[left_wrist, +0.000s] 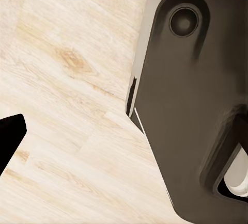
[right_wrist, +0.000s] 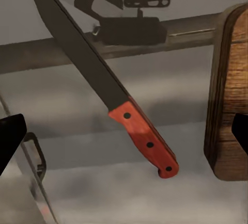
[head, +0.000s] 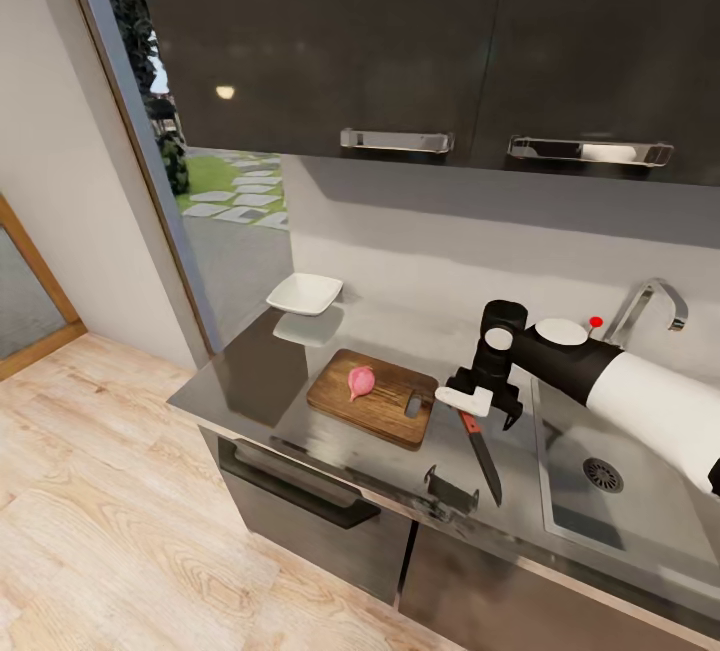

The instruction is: In the kitchen, take the Vidalia onion out of the sink, dice it on the chopping board with the paring knife, put the diced onion into the bowl on the countertop, then place both the paring knife and the chopping board into the sink.

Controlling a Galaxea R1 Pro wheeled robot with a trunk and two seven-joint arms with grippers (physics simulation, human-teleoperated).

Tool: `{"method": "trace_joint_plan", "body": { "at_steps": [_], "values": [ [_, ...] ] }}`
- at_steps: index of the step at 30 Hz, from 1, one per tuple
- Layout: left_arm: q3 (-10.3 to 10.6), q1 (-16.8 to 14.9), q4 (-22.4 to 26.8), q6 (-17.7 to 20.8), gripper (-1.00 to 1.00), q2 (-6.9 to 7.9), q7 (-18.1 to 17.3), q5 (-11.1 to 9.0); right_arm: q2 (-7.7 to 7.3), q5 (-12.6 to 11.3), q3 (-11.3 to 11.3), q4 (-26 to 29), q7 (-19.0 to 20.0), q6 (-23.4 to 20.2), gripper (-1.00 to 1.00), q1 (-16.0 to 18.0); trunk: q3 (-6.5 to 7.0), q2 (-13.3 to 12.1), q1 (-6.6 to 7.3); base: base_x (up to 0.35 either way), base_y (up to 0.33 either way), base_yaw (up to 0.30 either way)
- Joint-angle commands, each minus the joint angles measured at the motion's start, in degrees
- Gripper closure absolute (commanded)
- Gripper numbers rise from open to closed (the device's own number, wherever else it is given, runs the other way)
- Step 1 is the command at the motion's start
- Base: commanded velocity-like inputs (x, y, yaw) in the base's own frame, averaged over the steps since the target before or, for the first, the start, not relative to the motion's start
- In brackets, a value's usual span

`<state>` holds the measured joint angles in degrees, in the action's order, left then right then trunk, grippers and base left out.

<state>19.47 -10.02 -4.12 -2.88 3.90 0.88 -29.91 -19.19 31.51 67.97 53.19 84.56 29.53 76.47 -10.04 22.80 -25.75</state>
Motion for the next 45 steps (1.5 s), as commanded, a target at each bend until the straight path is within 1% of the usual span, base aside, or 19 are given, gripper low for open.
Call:
{"method": "trace_joint_plan", "body": {
  "at_steps": [1, 7, 12, 21, 29, 32, 36, 45],
  "values": [
    [0.48, -0.09, -0.19, -0.30, -1.00, -0.04, 0.00, -0.33, -0.05, 0.14, 0.16, 0.06, -0.10, 0.38, -1.00, 0.08, -0.12, 0.12, -0.03, 0.000, 0.000, 0.000],
    [0.48, -0.09, -0.19, -0.35, -1.00, -0.04, 0.00, -0.33, 0.02, 0.13, 0.22, -0.30, -0.73, 0.45, -1.00, 0.08, -0.12, 0.12, -0.03, 0.000, 0.000, 0.000],
    [0.48, -0.09, -0.19, -0.31, -1.00, -0.05, -0.03, -0.33, 0.26, 0.13, 0.34, -1.71, -3.69, 0.00, -1.00, 0.08, -0.12, 0.12, -0.03, 0.125, 0.000, 0.000],
    [0.48, -0.09, -0.19, -0.28, -1.00, -0.12, 0.00, -0.33, 0.37, 0.13, 0.42, -2.76, -4.53, -0.08, -1.00, 0.08, -0.25, 0.12, -0.03, 0.039, 0.000, 0.000],
    [0.46, -0.09, -0.19, -0.28, -1.00, -0.12, 0.00, -0.33, 0.40, 0.13, 0.49, -3.92, -6.43, -0.08, -1.00, 0.08, -0.73, 0.12, -0.03, 0.001, 0.000, 0.000],
    [0.46, -0.09, -0.19, -0.28, -1.00, -0.13, -0.01, -0.33, 0.45, 0.19, 0.57, -5.95, -6.87, 0.03, -1.00, 0.08, -0.99, 0.12, -0.03, 0.000, 0.000, 0.000],
    [0.47, -0.09, -0.19, -0.28, -1.00, -0.17, 0.00, -0.33, 0.44, 0.21, 0.58, -7.18, -7.69, 0.20, -1.00, 0.08, -1.35, 0.12, -0.03, 0.000, 0.000, 0.000],
    [0.41, -0.09, -0.12, -0.28, -1.00, -0.38, 0.00, -0.34, 0.47, 0.21, 0.66, -7.57, -8.08, 0.29, -1.00, 0.08, -2.16, 0.12, -0.03, 0.019, -0.024, 0.000]
  ]
}}
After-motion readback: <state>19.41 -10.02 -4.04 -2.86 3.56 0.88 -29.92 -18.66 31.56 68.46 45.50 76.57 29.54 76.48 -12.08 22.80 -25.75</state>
